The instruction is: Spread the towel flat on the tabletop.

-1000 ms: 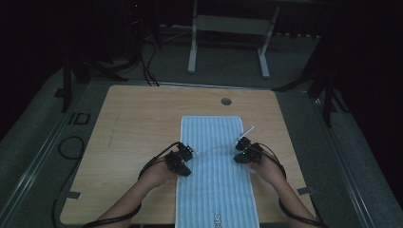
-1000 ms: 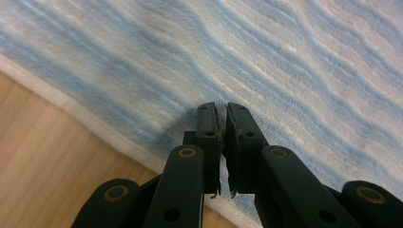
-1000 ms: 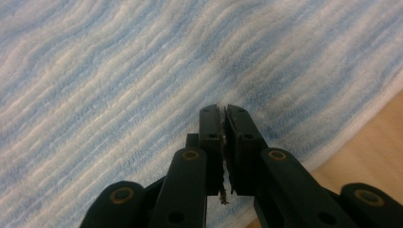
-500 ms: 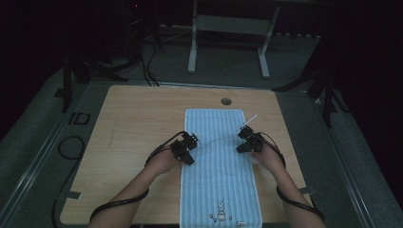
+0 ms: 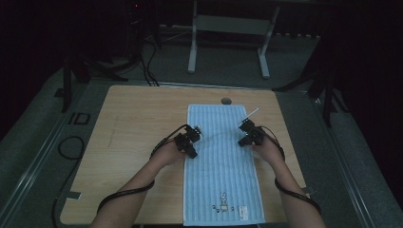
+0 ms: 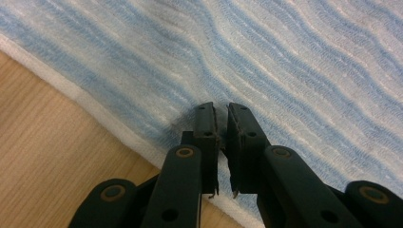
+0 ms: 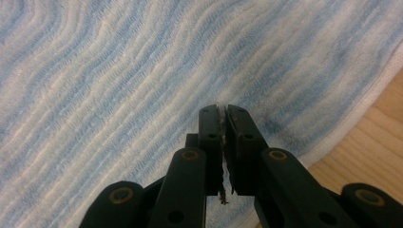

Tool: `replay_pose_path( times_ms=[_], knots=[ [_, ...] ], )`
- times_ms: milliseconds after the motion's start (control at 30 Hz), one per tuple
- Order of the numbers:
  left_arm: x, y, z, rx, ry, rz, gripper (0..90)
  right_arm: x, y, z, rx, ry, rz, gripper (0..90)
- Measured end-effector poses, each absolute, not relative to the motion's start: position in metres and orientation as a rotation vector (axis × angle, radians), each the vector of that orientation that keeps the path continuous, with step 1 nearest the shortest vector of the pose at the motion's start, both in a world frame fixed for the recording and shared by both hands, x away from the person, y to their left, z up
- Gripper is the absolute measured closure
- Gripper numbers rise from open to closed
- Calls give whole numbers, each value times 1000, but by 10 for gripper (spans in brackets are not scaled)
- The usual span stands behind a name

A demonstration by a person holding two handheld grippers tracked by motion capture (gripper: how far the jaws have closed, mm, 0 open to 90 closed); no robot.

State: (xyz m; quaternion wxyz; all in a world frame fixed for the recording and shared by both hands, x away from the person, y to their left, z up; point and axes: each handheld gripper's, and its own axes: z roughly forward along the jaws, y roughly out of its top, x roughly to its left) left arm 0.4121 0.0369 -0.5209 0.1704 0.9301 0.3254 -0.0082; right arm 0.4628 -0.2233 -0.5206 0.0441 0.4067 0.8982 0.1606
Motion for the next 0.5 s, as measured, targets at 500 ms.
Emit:
replay_pose_path(
  times_ms=[500],
  knots=[
    [404, 43, -522, 2632, 927, -44, 805, 427, -238, -522, 1206, 2741, 557, 833]
  ],
)
